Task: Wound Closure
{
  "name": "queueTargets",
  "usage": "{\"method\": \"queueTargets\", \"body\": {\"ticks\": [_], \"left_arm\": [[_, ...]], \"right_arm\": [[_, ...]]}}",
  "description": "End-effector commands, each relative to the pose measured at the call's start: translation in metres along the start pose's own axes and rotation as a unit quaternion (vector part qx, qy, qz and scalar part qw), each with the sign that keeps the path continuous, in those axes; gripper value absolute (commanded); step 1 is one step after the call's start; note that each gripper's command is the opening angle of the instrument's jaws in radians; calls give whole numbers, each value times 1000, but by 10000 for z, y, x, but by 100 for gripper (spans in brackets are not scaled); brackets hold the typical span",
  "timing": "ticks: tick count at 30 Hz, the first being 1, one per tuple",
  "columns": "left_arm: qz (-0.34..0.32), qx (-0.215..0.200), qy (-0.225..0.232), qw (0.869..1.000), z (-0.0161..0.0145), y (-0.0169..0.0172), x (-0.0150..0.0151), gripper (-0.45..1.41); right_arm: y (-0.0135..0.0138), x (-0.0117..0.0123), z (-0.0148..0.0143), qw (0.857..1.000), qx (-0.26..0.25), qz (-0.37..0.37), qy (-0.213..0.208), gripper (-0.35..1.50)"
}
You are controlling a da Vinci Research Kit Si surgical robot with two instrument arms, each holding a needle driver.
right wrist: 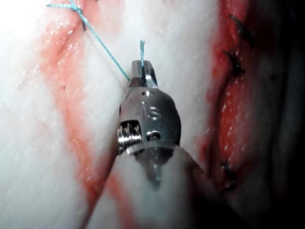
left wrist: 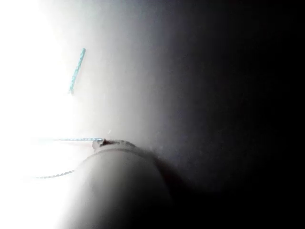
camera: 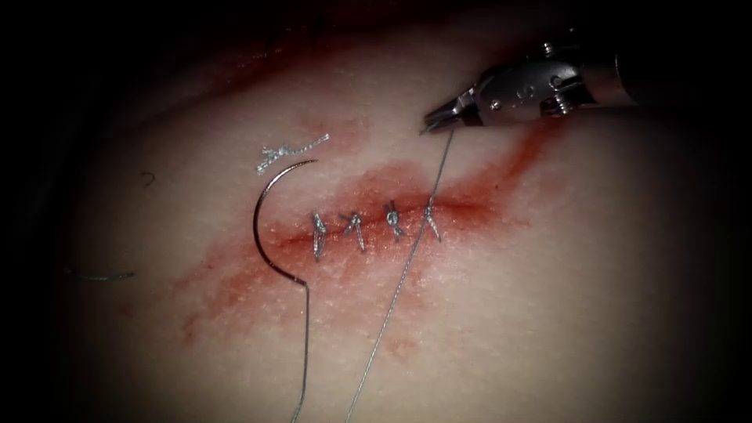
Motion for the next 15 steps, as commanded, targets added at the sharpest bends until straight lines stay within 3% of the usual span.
{"method": "queueTargets", "body": {"ticks": [1, 3, 5, 6, 8, 9, 12, 15], "left_arm": [[-6, 20, -1, 1000, 6, -7, 4, -45], [-21, 56, -6, 998, 4, -42, -1, -45], [-35, 84, -13, 996, 3, -68, -7, -45], [-41, 93, -19, 995, 3, -78, -9, -45], [-56, 110, -20, 992, 2, -100, -16, -45], [-57, 125, -26, 990, 0, -121, -23, -45], [-60, 152, -30, 986, -4, -172, -37, -45], [-64, 175, -29, 982, -6, -215, -45, -45]], "right_arm": [[-2, 4, 9, 1000, -4, 13, 11, -20], [-12, 12, 10, 997, 2, 60, 37, 29], [-17, 16, 10, 996, 8, 78, 45, 52], [-21, 19, 10, 994, 11, 93, 51, 73], [-23, 23, 7, 992, 4, 111, 61, 91], [-23, 27, 1, 986, -13, 143, 79, 113], [-16, 40, -27, 974, -56, 189, 113, 135], [-10, 56, -63, 961, -103, 220, 131, 141]]}}
